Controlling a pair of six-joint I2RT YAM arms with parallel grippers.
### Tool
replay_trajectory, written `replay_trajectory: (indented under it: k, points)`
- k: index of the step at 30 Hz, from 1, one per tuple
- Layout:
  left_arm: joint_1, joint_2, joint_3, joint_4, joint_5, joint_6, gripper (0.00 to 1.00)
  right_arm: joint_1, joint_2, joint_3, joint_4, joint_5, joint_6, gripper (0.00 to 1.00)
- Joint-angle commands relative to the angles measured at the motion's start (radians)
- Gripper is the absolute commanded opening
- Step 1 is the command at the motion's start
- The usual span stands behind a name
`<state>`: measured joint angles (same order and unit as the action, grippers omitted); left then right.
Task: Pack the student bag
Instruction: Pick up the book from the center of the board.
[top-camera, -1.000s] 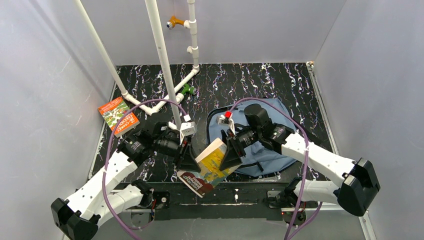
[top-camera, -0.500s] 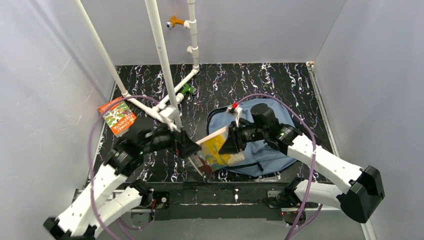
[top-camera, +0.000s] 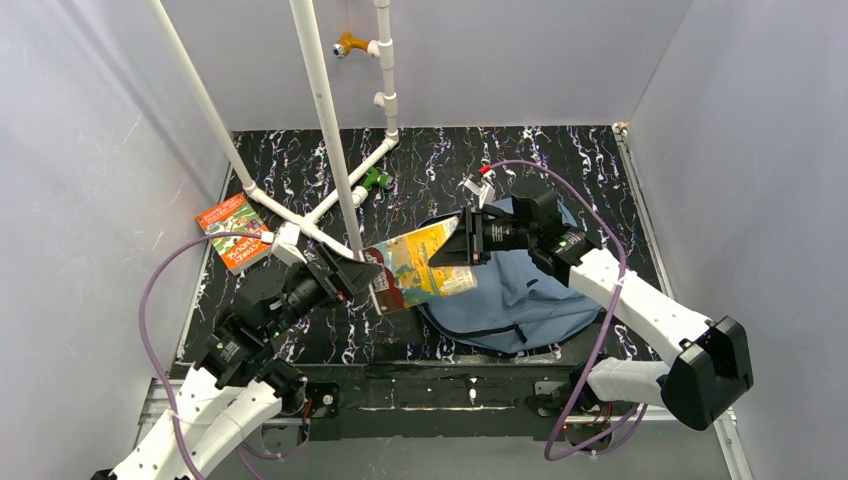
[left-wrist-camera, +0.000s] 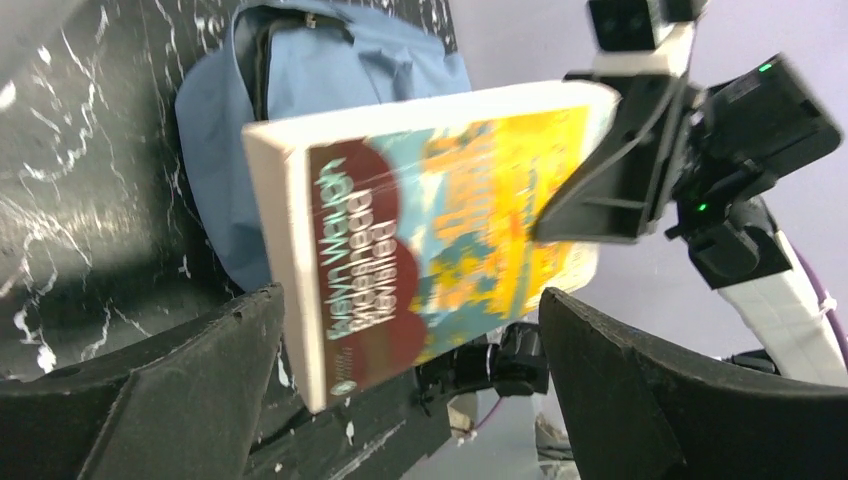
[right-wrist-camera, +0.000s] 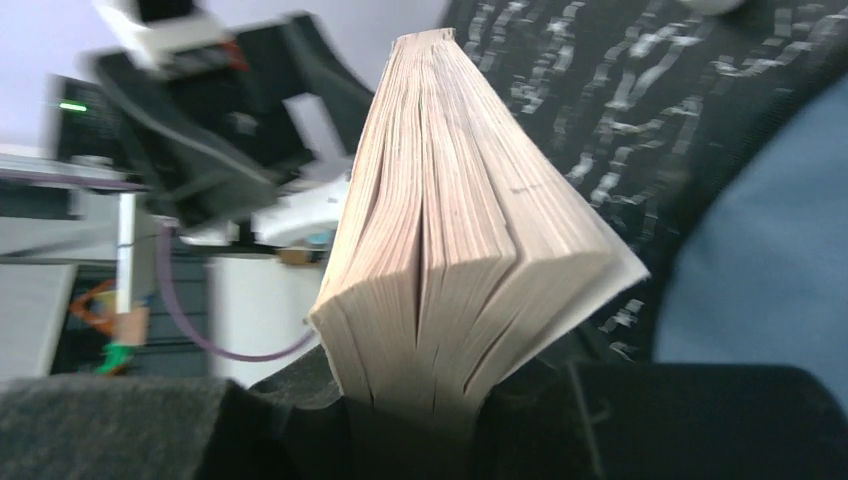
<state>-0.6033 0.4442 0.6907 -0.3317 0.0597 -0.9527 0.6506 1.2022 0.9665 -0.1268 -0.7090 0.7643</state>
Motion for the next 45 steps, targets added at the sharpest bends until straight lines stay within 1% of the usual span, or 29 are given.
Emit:
replay_trajectory:
  k: [1, 4, 7, 9, 10, 11, 12, 14, 16, 18, 20, 21, 22, 23, 25, 26, 27, 29, 31, 34, 36, 37, 38, 40, 41, 42, 43, 45]
  points:
    - [0.003, -0.04, -0.091, 0.126, 0.092, -0.087, 0.98, -0.005, 0.002, 0.01, 0.452, -0.199, 0.33, 0.01]
    - [0.003, -0.068, -0.113, 0.135, 0.091, -0.111, 0.98, -0.006, 0.027, 0.055, 0.477, -0.229, 0.354, 0.01]
    - [0.003, -0.075, -0.11, 0.139, 0.099, -0.113, 0.98, -0.006, 0.043, 0.068, 0.551, -0.239, 0.404, 0.01]
    - [0.003, -0.076, -0.123, 0.199, 0.142, -0.112, 0.97, -0.007, 0.057, 0.056, 0.618, -0.239, 0.449, 0.01]
    - [0.003, -0.079, -0.139, 0.258, 0.176, -0.114, 0.94, -0.007, 0.064, 0.048, 0.642, -0.24, 0.467, 0.01]
    - [0.002, -0.08, -0.158, 0.352, 0.224, -0.129, 0.9, -0.006, 0.07, 0.038, 0.665, -0.243, 0.484, 0.01]
    - [0.003, -0.08, -0.18, 0.427, 0.284, -0.163, 0.82, -0.006, 0.075, 0.025, 0.699, -0.247, 0.503, 0.01]
    - [0.003, -0.073, -0.214, 0.551, 0.333, -0.234, 0.66, -0.006, 0.081, 0.001, 0.769, -0.257, 0.549, 0.01]
    - [0.003, -0.064, -0.239, 0.653, 0.361, -0.284, 0.57, -0.006, 0.089, -0.012, 0.82, -0.269, 0.577, 0.01]
    - [0.004, -0.064, -0.251, 0.705, 0.363, -0.321, 0.48, -0.006, 0.103, -0.01, 0.841, -0.284, 0.591, 0.01]
    - [0.003, -0.073, -0.247, 0.721, 0.351, -0.321, 0.43, -0.006, 0.115, 0.001, 0.85, -0.296, 0.595, 0.01]
    - [0.003, -0.078, -0.242, 0.722, 0.343, -0.315, 0.44, -0.006, 0.12, 0.005, 0.857, -0.302, 0.6, 0.01]
    - [0.003, -0.088, -0.235, 0.723, 0.335, -0.308, 0.48, -0.008, 0.124, 0.01, 0.862, -0.308, 0.602, 0.01]
    - [0.003, -0.094, -0.228, 0.721, 0.33, -0.301, 0.55, -0.008, 0.125, 0.014, 0.863, -0.313, 0.603, 0.01]
    - [0.003, -0.106, -0.219, 0.717, 0.321, -0.295, 0.74, -0.008, 0.119, 0.011, 0.868, -0.318, 0.599, 0.01]
    - [0.003, -0.109, -0.219, 0.712, 0.317, -0.295, 0.77, -0.008, 0.113, 0.009, 0.868, -0.321, 0.594, 0.01]
    - [0.003, -0.111, -0.222, 0.709, 0.314, -0.302, 0.77, -0.009, 0.108, 0.005, 0.866, -0.323, 0.591, 0.01]
    - [0.003, -0.105, -0.232, 0.702, 0.31, -0.32, 0.71, -0.009, 0.096, 0.002, 0.843, -0.325, 0.575, 0.01]
    - [0.003, -0.089, -0.239, 0.7, 0.317, -0.328, 0.6, -0.008, 0.083, 0.004, 0.803, -0.328, 0.545, 0.01]
    - [0.003, -0.039, -0.223, 0.694, 0.357, -0.293, 0.34, -0.008, 0.075, 0.024, 0.726, -0.334, 0.481, 0.01]
    - [0.004, -0.003, -0.201, 0.69, 0.39, -0.256, 0.08, -0.009, 0.064, 0.04, 0.66, -0.325, 0.407, 0.01]
    - [0.005, 0.008, -0.19, 0.677, 0.397, -0.232, 0.0, -0.009, 0.059, 0.058, 0.57, -0.312, 0.327, 0.06]
    - [0.006, 0.01, -0.176, 0.66, 0.393, -0.197, 0.0, -0.008, 0.055, 0.089, 0.413, -0.285, 0.212, 0.22]
    - [0.007, -0.003, -0.148, 0.59, 0.364, -0.129, 0.0, -0.009, 0.056, 0.169, 0.052, -0.139, -0.034, 0.54]
    - [0.007, -0.019, -0.119, 0.505, 0.331, -0.072, 0.0, -0.008, 0.058, 0.198, -0.081, -0.05, -0.121, 0.66]
    - [0.007, -0.036, -0.079, 0.386, 0.268, -0.01, 0.0, -0.009, 0.059, 0.217, -0.189, 0.051, -0.181, 0.75]
    - [0.007, -0.055, -0.021, 0.239, 0.2, 0.067, 0.0, -0.009, 0.057, 0.23, -0.271, 0.152, -0.228, 0.82]
    - [0.007, -0.075, 0.088, -0.018, 0.049, 0.194, 0.0, -0.009, 0.044, 0.225, -0.357, 0.312, -0.279, 0.94]
